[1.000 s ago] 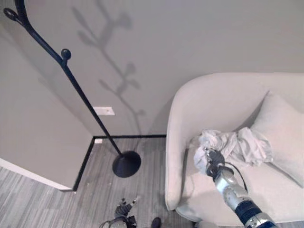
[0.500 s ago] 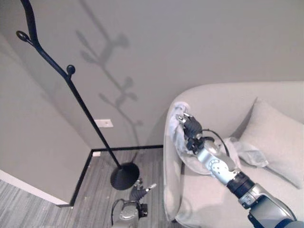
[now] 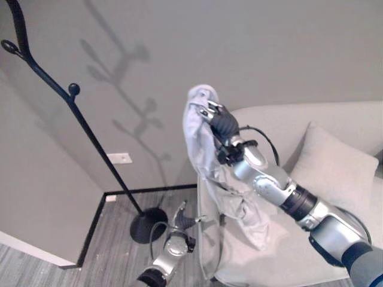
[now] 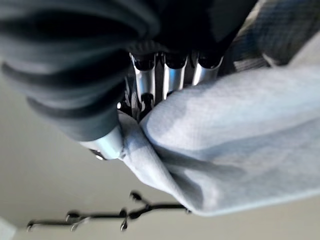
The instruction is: Hang the clothes on the sofa on the clothes rack.
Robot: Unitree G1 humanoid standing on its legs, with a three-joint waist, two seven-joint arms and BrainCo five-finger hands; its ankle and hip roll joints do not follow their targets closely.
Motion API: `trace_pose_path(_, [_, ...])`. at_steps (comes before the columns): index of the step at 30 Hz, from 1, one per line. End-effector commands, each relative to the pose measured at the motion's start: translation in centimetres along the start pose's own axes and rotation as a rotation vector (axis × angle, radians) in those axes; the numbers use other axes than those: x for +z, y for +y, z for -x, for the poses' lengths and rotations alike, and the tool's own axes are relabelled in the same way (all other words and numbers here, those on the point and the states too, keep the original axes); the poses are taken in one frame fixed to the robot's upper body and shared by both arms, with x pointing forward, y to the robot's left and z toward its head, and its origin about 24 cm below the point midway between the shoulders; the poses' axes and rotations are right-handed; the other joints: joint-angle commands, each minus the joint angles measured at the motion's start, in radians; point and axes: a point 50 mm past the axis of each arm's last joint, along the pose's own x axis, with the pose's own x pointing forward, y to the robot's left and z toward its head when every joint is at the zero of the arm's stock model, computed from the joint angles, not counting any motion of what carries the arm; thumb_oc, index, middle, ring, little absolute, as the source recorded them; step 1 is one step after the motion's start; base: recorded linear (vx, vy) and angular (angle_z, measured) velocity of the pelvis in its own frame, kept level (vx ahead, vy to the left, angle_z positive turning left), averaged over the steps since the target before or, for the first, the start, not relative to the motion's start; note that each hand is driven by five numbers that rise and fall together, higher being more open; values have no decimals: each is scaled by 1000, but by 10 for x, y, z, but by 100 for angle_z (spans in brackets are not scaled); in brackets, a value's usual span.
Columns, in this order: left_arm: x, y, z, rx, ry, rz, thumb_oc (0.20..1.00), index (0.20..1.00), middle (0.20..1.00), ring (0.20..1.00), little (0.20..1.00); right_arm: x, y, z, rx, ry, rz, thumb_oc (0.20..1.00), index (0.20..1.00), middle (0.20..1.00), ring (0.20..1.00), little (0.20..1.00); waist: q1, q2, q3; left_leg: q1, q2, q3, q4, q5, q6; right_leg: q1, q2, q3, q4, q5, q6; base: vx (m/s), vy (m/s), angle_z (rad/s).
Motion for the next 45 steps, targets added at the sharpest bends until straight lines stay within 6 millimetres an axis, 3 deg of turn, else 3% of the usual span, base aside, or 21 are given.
trace_pose_path(1, [29, 7, -17, 57, -158, -128, 1000, 1000, 1000, 1000, 1000, 51, 39, -24, 104, -220, -37, 200, 200, 200, 200, 200, 7, -54, -25, 62, -49, 7, 4, -99, 58, -45, -50, 52, 56, -6, 39, 0, 0, 0])
trace_pose_path(11, [38, 2, -24, 77, -197, -257, 1000, 1000, 1000, 1000, 1000, 91, 57, -40, 106, -371, -5, 200, 200, 200, 200, 200, -14, -66, -39, 74, -34, 22, 4, -109, 52, -47, -36, 59, 66, -12, 39, 7, 2, -3])
trace_pose_path(18, [49, -5, -28, 99, -220, -306, 1000, 1000, 1000, 1000, 1000, 116, 77, -41, 178, -438, 14, 200, 200, 200, 200, 200, -36, -74, -58, 81, -31, 35, 4, -115, 51, -49, -29, 73, 69, -11, 41, 8, 1, -7])
trace_pose_path(25, [58, 3, -35, 204, -240, -371, 1000, 1000, 1000, 1000, 1000, 145, 92, -40, 223, -535, 31, 200, 200, 200, 200, 200, -56, -72, -76, 86, -26, 51, 4, -121, 49, -51, -18, 80, 74, -15, 40, 2, -3, -7])
trace_pose_path(32, [64, 3, -38, 199, -284, -482, 1000, 1000, 1000, 1000, 1000, 157, 105, -44, 237, -581, 41, 200, 200, 200, 200, 200, -68, -68, -93, 93, -21, 59, 4, -127, 46, -44, -10, 87, 74, -18, 37, 3, -2, -4])
trace_pose_path(38, [43, 24, -38, 278, -226, -552, 1000, 1000, 1000, 1000, 1000, 167, 94, -52, 151, -619, 40, 200, 200, 200, 200, 200, -62, -59, -99, 102, -12, 63, 4, -130, 41, -41, -3, 82, 77, -30, 37, 0, 0, 0])
trace_pose_path(42, [35, 30, -36, 303, -207, -585, 1000, 1000, 1000, 1000, 1000, 166, 96, -51, 154, -626, 30, 200, 200, 200, 200, 200, -60, -54, -99, 103, -9, 61, 4, -127, 38, -41, -3, 79, 82, -38, 36, 0, 0, 0])
trace_pose_path(45, [33, 22, -34, 267, -182, -549, 1000, 1000, 1000, 1000, 1000, 146, 111, -47, 211, -577, 6, 200, 200, 200, 200, 200, -58, -49, -89, 101, -10, 54, 4, -123, 41, -47, -4, 80, 91, -39, 33, 0, 0, 0])
